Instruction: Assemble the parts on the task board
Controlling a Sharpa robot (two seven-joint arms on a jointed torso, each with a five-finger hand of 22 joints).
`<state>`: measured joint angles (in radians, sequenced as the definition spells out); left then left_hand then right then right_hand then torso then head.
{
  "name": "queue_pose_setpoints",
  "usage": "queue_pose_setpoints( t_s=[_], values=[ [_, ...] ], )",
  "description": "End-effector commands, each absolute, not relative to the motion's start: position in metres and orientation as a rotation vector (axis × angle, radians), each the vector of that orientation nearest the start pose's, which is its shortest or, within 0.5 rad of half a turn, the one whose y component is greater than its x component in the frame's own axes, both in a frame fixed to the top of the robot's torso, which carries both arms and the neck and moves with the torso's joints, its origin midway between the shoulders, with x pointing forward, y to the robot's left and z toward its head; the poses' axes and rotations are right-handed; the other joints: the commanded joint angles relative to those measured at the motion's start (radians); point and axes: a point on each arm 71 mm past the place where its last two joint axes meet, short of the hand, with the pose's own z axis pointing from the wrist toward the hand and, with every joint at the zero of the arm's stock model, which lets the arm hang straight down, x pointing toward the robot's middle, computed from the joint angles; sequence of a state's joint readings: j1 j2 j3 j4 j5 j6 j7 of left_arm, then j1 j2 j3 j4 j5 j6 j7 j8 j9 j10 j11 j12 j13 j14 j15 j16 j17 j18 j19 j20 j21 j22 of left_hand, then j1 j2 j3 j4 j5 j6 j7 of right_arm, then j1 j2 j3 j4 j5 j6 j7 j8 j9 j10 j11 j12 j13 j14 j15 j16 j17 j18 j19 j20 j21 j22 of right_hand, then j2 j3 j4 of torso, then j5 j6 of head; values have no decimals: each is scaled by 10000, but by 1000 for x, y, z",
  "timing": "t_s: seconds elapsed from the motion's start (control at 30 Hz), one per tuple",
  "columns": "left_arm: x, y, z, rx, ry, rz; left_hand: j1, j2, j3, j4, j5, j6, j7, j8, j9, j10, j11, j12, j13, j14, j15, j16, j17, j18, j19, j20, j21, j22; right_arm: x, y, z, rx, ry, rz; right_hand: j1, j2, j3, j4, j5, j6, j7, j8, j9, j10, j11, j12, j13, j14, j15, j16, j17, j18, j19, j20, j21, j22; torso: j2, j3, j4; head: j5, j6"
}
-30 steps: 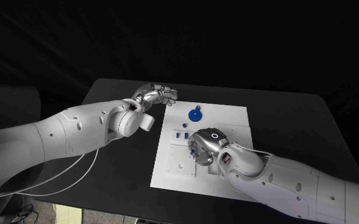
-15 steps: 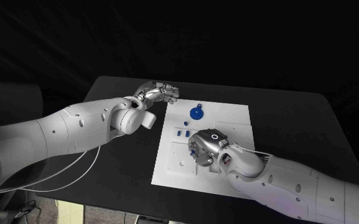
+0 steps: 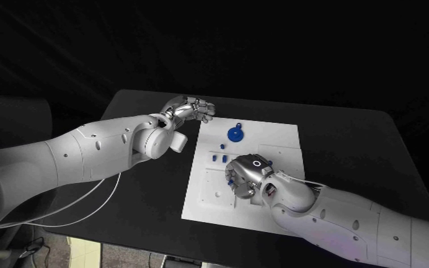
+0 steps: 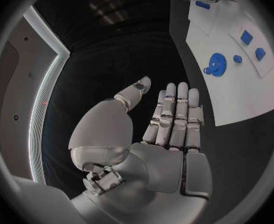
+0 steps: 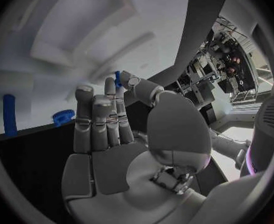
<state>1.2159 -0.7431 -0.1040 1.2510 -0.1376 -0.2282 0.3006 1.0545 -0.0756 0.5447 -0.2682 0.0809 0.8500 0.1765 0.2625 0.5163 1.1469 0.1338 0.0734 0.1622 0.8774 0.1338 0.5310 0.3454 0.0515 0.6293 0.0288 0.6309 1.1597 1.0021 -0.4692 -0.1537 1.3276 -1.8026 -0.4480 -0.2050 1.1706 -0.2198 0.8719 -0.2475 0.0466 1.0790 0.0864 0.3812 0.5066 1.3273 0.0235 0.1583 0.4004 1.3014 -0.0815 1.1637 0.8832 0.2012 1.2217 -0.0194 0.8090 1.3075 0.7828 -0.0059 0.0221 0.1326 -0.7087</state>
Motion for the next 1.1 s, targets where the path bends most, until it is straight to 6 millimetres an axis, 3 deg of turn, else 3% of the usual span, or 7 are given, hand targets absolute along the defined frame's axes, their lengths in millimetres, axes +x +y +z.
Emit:
queue_pose_setpoints(
  t_s=[0.03,0.5,0.6,0.7,0.8,0.87,1.1],
  values=[
    [530,236,-211,-10183,15545,-13461,-59,-18,-11,28,6,-54,-9,40,-16,50,42,-34,-12,79,1,-61,13,158,30,49,-41,13,430,-59,-311,-4941,16638,6565,-31,108,2,-40,38,34,7,40,-12,51,-12,42,2,-16,-74,34,15,606,33,-62,39,172,3,-10,-1,-11,-19],
    [530,235,-211,-10179,15558,-13477,-54,-21,-10,29,9,-58,-8,41,-18,48,44,-36,-17,79,3,-74,23,157,29,49,-47,17,428,-51,-316,-4977,17156,6848,-239,99,-76,-72,160,-43,52,-44,-7,-62,34,-52,46,-59,-28,-47,-13,606,-56,-15,-29,157,-1,-8,3,-39,-26],
    [530,235,-211,-10181,15562,-13477,-54,-22,-11,30,8,-58,-8,42,-19,47,44,-36,-18,80,3,-76,25,157,29,49,-48,18,429,-52,-318,-4910,17252,6882,-575,-113,-309,15,424,-263,142,-192,-42,-299,128,-222,21,-89,63,-98,-32,606,-104,16,-66,155,-2,-7,-1,-42,-28],
    [530,235,-211,-10187,15569,-13472,-54,-24,-12,30,8,-59,-7,42,-19,47,44,-36,-19,80,3,-79,27,157,29,50,-49,19,429,-53,-319,-4851,17309,6878,-795,-311,-535,80,409,-539,255,-362,-97,-570,240,-405,-27,-110,167,-122,-40,606,-149,10,-98,156,-1,-5,-6,-35,-40],
    [530,236,-211,-10193,15568,-13460,-55,-26,-12,31,7,-60,-7,42,-20,47,45,-37,-19,80,3,-81,28,156,29,50,-50,20,431,-55,-319,-4643,17316,6933,-879,-398,-670,113,398,-663,313,-439,-118,-688,294,-493,-40,-135,220,-144,-46,606,-188,3,-129,154,-3,-4,-5,-37,-33],
    [529,235,-211,-10190,15576,-13471,-56,-28,-14,32,6,-61,-7,42,-20,46,45,-37,-21,80,4,-84,31,156,28,50,-51,21,431,-56,-319,-4557,17323,6975,-937,-498,-811,120,384,-1052,479,-661,-206,-1104,442,-742,-136,-138,360,-131,-37,606,-197,-16,-144,155,-5,-5,-6,-40,-25],
    [529,237,-211,-10209,15560,-13427,-60,-35,-18,36,2,-69,-4,39,-23,42,48,-40,-25,80,5,-92,37,155,28,52,-55,24,430,-58,-315,-4160,17094,7270,-1033,-670,-1297,93,412,-1706,765,-993,-339,-1695,670,-929,-346,-218,585,-95,-7,606,-254,-9,-186,168,-4,4,-9,-57,-7]
  ],
)
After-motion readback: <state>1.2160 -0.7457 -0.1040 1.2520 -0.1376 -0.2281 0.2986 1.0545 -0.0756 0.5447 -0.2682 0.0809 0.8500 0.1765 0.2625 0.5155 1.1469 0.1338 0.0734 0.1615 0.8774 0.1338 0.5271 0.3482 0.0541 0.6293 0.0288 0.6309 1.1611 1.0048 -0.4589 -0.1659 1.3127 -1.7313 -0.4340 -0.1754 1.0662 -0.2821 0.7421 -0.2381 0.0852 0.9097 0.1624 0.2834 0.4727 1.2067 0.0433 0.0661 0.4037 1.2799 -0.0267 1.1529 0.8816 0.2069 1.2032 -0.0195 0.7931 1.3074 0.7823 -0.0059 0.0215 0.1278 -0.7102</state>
